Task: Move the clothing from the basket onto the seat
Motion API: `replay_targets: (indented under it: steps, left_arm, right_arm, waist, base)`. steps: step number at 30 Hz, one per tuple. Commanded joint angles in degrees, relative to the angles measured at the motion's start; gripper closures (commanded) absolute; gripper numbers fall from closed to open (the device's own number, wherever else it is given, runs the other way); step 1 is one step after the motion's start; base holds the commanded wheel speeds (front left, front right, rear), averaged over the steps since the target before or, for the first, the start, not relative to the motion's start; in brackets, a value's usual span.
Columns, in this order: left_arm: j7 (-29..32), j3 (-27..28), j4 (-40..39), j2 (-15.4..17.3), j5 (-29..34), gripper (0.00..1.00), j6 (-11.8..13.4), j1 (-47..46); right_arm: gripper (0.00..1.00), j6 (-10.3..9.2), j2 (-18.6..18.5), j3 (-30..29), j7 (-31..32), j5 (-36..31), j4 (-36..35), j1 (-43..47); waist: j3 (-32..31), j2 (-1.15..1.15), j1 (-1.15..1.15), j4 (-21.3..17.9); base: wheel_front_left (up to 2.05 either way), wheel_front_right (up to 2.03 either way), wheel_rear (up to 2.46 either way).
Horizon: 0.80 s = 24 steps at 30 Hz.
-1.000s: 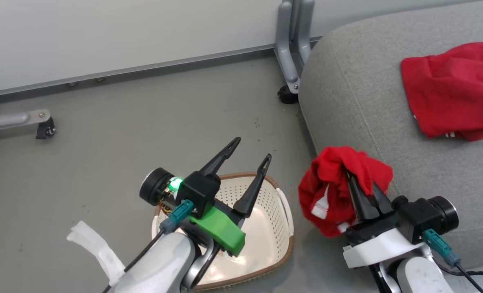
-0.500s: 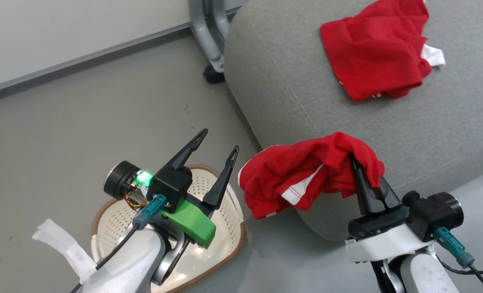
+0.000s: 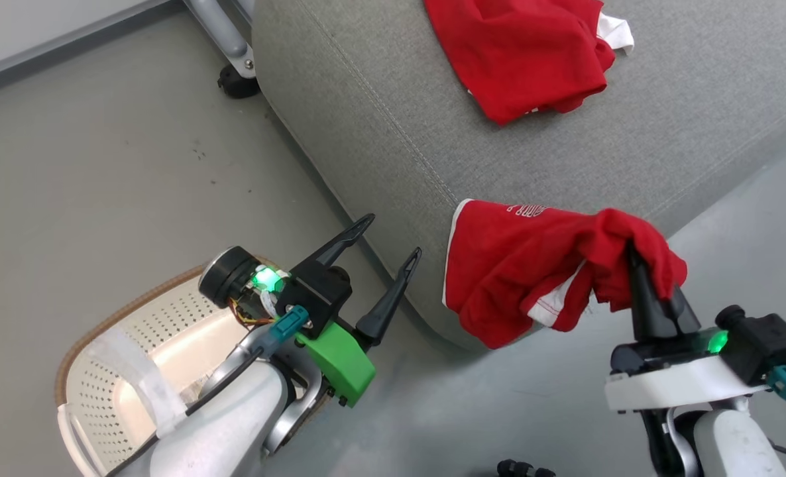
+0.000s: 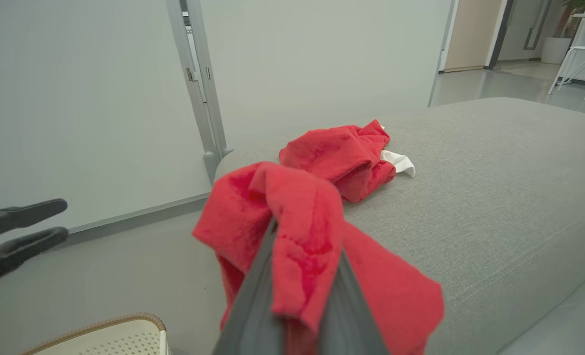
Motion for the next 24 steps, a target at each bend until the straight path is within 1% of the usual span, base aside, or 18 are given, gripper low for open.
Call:
replay_targets:
  steps: [1, 3, 6, 8, 9, 11, 12, 13, 14, 15, 19, 22, 24]
  left_arm:
    - [0.3, -0.3, 0.3, 0.0, 0.4, 0.0, -0.2, -0.6]
    - [0.8, -0.8, 0.2, 0.2, 0.6, 0.0, -0.3, -0.4]
    - [1.7, -1.2, -0.6, 0.6, 0.8, 0.0, 0.2, 0.3]
    - [2.4, -1.2, -1.7, 1.2, 1.1, 0.0, 0.8, 0.5]
    - [2.9, -1.2, -2.4, 1.4, 1.3, 0.0, 1.1, 0.3]
    - [3.7, -1.5, -3.7, 1.9, 1.9, 0.0, 1.3, -0.4]
    - [4.0, -1.5, -4.1, 2.1, 2.0, 0.0, 1.3, -0.8]
    - [4.5, -1.7, -4.6, 2.2, 2.2, 0.0, 1.0, -1.4]
    - [4.7, -1.6, -5.0, 2.6, 2.5, 0.0, 1.1, -1.7]
    - [4.9, -1.7, -5.5, 2.8, 2.7, 0.0, 1.2, -2.2]
    - [5.7, -1.7, -6.7, 3.8, 3.2, 0.0, 1.4, -2.8]
    - [6.3, -1.5, -7.7, 4.4, 3.4, 0.0, 1.8, -2.8]
    - [6.4, -1.4, -8.2, 5.1, 3.6, 0.0, 2.0, -2.6]
  right_arm:
    - [1.0, -0.06, 0.0, -1.2, -0.2, 0.8, -0.7, -2.0]
    - [1.0, -0.06, 0.0, -3.0, -0.2, 2.0, -1.3, -4.4]
    - [1.0, -0.06, 0.0, -5.0, -0.2, 0.5, -2.2, -9.3]
    - [1.0, -0.06, 0.0, -6.8, -0.2, 0.5, -2.4, -14.0]
    - [1.0, -0.06, -0.1, -7.9, -0.2, -0.8, -2.3, -16.6]
    - [1.0, -0.07, -1.6, -10.7, -0.2, -1.0, -2.1, -22.0]
    - [1.0, -0.06, -2.6, -11.6, -0.2, -1.2, -1.7, -24.5]
    - [1.0, -0.07, -4.8, -12.8, -0.2, -1.7, -0.9, -27.6]
    - [1.0, -0.07, -6.2, -13.7, -0.2, -1.5, 0.1, -30.3]
    - [1.0, -0.07, -8.3, -15.2, -0.2, -1.1, 1.9, -33.4]
    - [1.0, -0.06, -17.3, -17.9, -0.2, -1.3, 9.1, -44.1]
    - [1.0, -0.07, -21.6, -20.3, -0.2, -0.9, 13.4, -50.9]
    - [1.0, -0.07, -22.8, -21.5, -0.2, -1.7, 15.4, -53.7]
  waist:
    - [2.2, 0.0, 0.0, -1.1]
    - [3.1, 0.0, 0.0, -1.1]
    - [5.0, 0.0, 0.0, -1.0]
    - [6.8, 0.0, 0.0, -1.0]
    - [8.0, 0.0, 0.0, -0.6]
    - [10.1, 0.0, 0.0, 0.7]
    - [10.9, 0.0, 0.0, 1.3]
    - [12.0, 0.0, 0.0, 2.3]
    - [12.8, 0.0, 0.0, 2.9]
    - [13.9, 0.0, 0.0, 3.8]
    - [17.2, 0.0, 0.0, 7.0]
    - [19.2, 0.0, 0.0, 9.0]
    - [20.3, 0.0, 0.0, 9.9]
  base:
    - [0.0, 0.0, 0.0]
    - [0.0, 0.0, 0.0]
    - [0.0, 0.0, 0.0]
    - [0.0, 0.0, 0.0]
    - [0.0, 0.0, 0.0]
    - [0.0, 0.0, 0.0]
    - [0.0, 0.0, 0.0]
    - [0.0, 0.0, 0.0]
    - [0.0, 0.0, 0.0]
    - [0.0, 0.0, 0.0]
    - [0.0, 0.0, 0.0]
    - [0.0, 0.0, 0.0]
    - [0.0, 0.0, 0.0]
